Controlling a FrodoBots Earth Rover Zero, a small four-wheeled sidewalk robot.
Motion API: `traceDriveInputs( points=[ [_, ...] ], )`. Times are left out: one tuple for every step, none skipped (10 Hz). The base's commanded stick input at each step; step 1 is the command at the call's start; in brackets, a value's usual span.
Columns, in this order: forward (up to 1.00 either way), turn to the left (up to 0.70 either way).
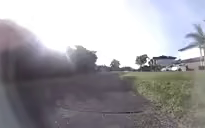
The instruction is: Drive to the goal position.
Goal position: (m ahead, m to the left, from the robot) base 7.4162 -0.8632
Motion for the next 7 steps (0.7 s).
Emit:
traceDriveInputs(
  points=[
    [1.00, 0.00],
    [1.00, 0.00],
    [1.00, 0.00],
    [1.00, 0.00],
    [1.00, 0.00],
    [1.00, 0.00],
    [1.00, 0.00]
  ],
)
